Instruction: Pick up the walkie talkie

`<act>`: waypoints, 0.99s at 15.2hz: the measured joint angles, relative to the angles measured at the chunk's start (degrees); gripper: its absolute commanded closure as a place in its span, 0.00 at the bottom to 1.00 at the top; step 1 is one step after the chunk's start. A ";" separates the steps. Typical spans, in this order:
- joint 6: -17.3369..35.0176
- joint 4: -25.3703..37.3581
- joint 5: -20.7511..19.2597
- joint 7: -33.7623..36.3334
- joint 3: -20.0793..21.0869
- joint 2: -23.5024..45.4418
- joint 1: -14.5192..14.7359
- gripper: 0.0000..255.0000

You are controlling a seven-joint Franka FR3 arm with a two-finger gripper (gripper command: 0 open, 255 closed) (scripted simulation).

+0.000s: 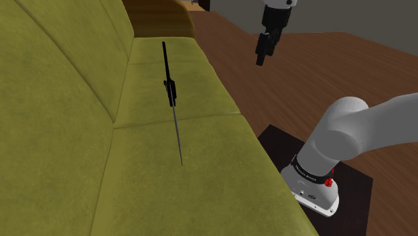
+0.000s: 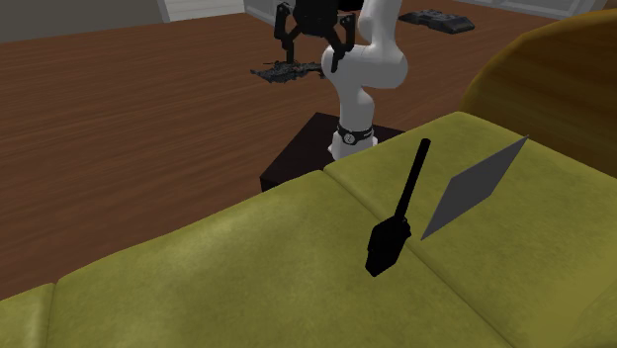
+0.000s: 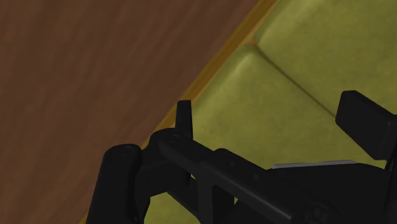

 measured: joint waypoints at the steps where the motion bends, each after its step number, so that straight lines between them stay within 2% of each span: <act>1: 0.00 0.00 0.00 0.00 0.00 0.00 0.00 0.00; 5: 4.05 -0.85 3.60 5.66 2.74 2.07 0.56 0.00; 11: 13.94 -1.90 9.57 15.99 7.82 7.86 1.39 0.00; 15: 19.88 -0.46 12.57 22.43 10.98 12.68 1.59 0.00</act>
